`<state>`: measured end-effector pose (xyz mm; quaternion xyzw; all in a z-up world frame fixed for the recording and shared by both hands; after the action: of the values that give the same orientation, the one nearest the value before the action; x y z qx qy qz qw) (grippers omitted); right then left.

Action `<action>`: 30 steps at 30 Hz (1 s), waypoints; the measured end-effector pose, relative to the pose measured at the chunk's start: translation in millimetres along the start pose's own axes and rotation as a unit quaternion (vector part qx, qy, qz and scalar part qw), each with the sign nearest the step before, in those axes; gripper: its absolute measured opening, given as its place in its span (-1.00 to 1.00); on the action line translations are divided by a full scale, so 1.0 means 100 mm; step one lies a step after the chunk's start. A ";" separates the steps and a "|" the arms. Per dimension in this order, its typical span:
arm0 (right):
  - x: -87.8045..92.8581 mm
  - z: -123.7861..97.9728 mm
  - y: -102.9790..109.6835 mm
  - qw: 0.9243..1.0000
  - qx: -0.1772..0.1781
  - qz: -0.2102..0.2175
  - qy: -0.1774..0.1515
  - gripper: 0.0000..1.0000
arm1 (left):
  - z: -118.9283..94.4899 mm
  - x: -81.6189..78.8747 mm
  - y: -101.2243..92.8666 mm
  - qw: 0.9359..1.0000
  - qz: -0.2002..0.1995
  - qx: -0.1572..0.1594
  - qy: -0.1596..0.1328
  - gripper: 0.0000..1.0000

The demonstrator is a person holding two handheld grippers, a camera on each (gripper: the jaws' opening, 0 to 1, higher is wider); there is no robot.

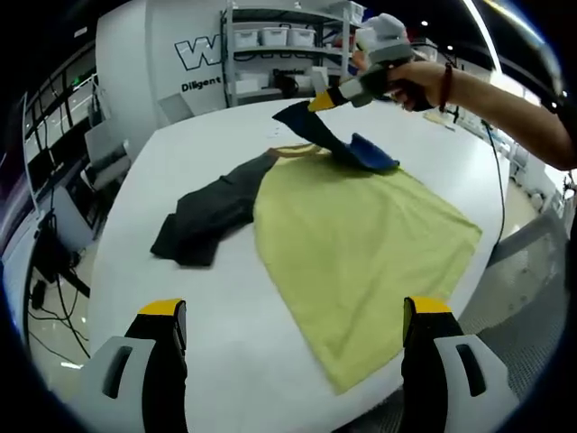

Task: Fold the garment on the visible template until the final outline fits inside the template.

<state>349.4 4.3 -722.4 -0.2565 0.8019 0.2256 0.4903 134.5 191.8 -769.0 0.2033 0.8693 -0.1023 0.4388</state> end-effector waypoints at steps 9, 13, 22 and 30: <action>0.17 0.16 0.31 0.999 -0.033 -0.008 0.017 -1.00 | -0.02 0.02 0.03 1.000 0.001 -0.005 0.003 0.98; 0.26 0.22 0.42 0.998 -0.046 -0.012 0.033 -1.00 | -0.04 0.02 0.05 1.000 0.000 -0.008 0.001 0.98; 0.46 0.30 0.63 0.994 -0.074 -0.064 0.057 -1.00 | -0.07 0.05 0.08 1.000 -0.003 -0.015 0.002 0.98; 0.69 0.34 0.72 0.989 -0.088 -0.088 0.080 -1.00 | -0.09 0.06 0.10 1.000 -0.004 -0.020 0.001 0.98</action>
<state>300.1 67.6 -791.0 -0.3853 0.7901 0.2298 0.4177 129.1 205.3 -768.1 0.1909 0.8723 -0.0864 0.4419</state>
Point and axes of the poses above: the point that each gripper's makers call its tool centre point, and the gripper's own axes: z roughly forward along the fingers, y roughly to its left, x roughly out of its underside, the point moved 5 cm from there along -z, roughly backward along the fingers, and after that the axes turned 7 degrees about -y, right-handed, at the moved point
